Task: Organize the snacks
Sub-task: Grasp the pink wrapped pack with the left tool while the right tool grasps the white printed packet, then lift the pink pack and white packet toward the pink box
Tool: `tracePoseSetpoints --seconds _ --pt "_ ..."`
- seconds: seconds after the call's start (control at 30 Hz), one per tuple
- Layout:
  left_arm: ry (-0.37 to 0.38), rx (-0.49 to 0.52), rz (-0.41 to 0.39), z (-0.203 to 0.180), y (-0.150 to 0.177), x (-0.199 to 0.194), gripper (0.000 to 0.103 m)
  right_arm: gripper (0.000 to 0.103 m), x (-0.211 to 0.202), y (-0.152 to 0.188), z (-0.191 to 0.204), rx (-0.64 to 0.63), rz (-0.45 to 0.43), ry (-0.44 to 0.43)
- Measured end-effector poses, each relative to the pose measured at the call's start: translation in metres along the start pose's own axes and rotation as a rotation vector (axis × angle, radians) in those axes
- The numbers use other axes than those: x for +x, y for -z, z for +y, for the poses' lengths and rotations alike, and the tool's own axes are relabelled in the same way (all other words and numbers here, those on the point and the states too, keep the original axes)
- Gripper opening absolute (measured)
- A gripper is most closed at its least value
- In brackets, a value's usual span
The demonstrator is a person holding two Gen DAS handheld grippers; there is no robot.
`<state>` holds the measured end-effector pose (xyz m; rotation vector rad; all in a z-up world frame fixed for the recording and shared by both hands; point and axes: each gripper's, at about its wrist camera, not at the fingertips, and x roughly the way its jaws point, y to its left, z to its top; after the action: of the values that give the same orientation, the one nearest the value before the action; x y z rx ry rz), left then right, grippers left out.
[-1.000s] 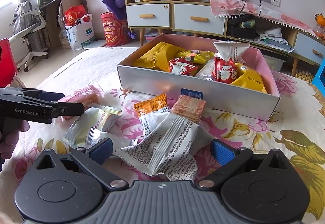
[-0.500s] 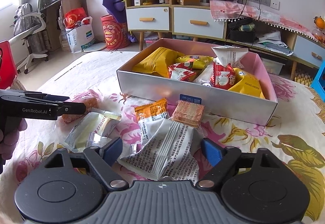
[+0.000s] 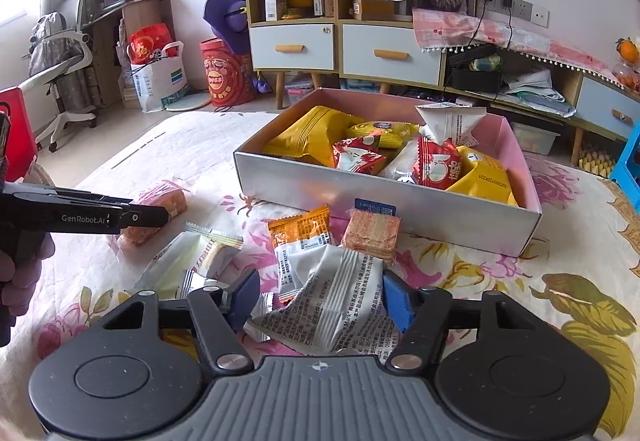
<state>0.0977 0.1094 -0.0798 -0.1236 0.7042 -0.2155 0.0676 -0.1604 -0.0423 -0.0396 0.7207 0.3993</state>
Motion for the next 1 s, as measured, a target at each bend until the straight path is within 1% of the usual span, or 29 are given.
tracePoseSetpoints --seconds 0.03,0.13,0.43,0.6,1.0 --pt "-0.001 -0.003 0.001 0.0 0.0 0.0 0.03 0.036 0.0 -0.001 0.0 -0.005 -0.005 0.01" --pt "-0.003 -0.01 0.003 0.0 -0.001 0.0 0.03 0.029 -0.002 -0.004 -0.004 0.019 -0.008 -0.004" --pt "-0.004 -0.036 0.008 0.002 -0.003 -0.002 0.029 0.025 -0.003 -0.007 -0.006 0.036 -0.01 -0.013" --pt "-0.009 -0.057 0.008 0.005 -0.005 -0.004 0.029 0.023 -0.005 -0.008 -0.006 0.041 -0.017 -0.014" --pt "0.005 -0.047 -0.004 -0.007 -0.014 -0.011 0.029 0.022 -0.011 -0.014 -0.005 0.041 -0.047 -0.019"
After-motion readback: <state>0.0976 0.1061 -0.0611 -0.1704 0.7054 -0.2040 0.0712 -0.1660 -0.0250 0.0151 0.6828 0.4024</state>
